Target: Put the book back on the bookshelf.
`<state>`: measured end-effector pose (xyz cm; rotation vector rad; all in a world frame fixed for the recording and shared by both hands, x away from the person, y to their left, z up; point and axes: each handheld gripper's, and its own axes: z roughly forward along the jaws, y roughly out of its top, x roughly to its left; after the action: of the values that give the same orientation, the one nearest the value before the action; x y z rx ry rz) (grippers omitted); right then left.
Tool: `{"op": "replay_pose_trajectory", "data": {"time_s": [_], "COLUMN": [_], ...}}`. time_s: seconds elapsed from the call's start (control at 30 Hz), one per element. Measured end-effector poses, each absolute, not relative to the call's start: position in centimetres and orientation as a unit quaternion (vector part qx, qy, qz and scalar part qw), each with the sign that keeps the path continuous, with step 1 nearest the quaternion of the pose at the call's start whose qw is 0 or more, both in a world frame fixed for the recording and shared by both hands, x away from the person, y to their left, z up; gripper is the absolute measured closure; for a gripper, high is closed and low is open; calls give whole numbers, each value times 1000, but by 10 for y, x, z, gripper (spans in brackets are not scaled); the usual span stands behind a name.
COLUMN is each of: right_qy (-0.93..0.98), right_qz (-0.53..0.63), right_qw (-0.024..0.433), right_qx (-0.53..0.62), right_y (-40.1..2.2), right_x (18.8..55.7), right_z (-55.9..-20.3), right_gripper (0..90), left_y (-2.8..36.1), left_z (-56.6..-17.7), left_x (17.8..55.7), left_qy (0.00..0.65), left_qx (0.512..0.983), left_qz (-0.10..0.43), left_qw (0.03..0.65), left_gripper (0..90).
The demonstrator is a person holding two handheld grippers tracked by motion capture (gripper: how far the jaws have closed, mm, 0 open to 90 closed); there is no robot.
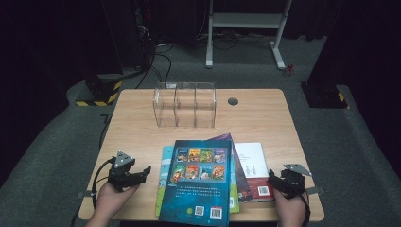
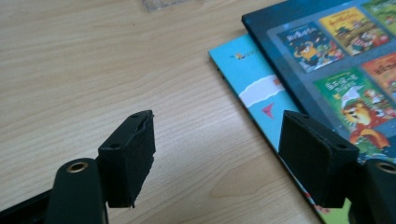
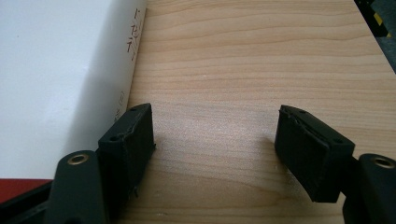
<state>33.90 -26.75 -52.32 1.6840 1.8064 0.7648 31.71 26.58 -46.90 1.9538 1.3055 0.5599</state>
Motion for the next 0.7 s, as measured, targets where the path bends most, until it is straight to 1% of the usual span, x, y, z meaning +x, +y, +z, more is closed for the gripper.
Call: {"op": "replay_pose_trajectory", "data": {"time_s": [0.17,0.7], "right_qy": [672,672], "right_qz": [284,285], "right_qw": [274,275], "right_qx": [626,626], "right_y": [-268,-268], "right_x": [339,339], "right_z": [-523,-523], "right_gripper": [280,280], "left_y": [265,258], "left_z": [-454,-432], "left_x": [311,299], "left_qy": [498,471], "left_qx": [753,751], "left_qz": [223,234], "left_qw": [369,398], "left_gripper": [275,288]}}
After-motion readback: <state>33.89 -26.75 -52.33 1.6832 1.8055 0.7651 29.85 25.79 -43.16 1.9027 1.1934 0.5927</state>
